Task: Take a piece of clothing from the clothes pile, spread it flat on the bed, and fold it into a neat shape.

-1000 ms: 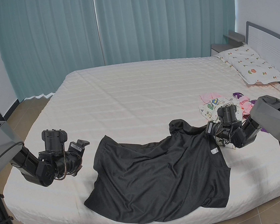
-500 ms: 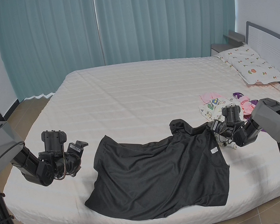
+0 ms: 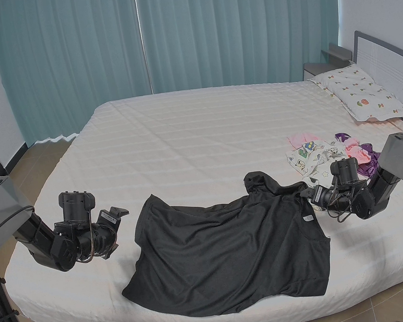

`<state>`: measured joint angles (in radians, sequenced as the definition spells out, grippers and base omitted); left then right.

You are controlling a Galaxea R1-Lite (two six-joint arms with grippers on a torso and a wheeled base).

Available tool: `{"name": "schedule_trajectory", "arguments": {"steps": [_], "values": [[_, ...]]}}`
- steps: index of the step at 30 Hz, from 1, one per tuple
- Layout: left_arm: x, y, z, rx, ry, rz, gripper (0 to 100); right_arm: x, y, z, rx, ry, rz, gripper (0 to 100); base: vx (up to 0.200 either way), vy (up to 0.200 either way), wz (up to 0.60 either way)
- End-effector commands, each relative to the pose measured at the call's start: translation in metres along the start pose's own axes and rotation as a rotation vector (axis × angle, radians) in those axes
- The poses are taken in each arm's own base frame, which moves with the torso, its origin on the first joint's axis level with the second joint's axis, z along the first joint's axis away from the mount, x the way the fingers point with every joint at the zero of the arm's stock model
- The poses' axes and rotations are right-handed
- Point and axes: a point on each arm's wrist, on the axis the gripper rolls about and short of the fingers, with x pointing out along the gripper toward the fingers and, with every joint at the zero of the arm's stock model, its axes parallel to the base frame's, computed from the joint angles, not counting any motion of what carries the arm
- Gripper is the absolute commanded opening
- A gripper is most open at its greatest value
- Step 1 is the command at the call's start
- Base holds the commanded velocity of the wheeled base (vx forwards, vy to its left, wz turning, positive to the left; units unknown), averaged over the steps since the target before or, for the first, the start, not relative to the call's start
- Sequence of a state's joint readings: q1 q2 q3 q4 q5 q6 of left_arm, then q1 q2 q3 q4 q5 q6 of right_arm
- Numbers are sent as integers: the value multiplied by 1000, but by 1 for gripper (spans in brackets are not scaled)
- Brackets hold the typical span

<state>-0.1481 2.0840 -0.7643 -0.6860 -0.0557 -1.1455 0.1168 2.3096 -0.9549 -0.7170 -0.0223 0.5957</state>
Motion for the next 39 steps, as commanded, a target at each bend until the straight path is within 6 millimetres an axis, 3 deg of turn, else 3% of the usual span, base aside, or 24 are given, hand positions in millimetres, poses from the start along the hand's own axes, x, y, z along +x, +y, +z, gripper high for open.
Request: {"name": "schedule_trajectory", "arguments": {"steps": [1,8,19,28,38,39], "values": [[-10,7,-7,6,38,16,100,-38,0,-8,19,28,-6,100,-200,0,0],[-5,20,-13,66,66,70,100,-47,-13,-37,111,126,-61,100,-200,0,0],[1,49,-50,286,199,226,100,-53,-24,-52,113,161,-54,100,0,0,0],[16,62,-58,367,153,317,100,-59,-25,-64,91,178,-49,100,0,0,0],[35,62,-67,425,100,355,100,-62,-26,-72,44,206,-52,100,0,0,0],[35,62,-67,425,100,355,0,-62,-26,-72,44,206,-52,100,0,0,0]]}}
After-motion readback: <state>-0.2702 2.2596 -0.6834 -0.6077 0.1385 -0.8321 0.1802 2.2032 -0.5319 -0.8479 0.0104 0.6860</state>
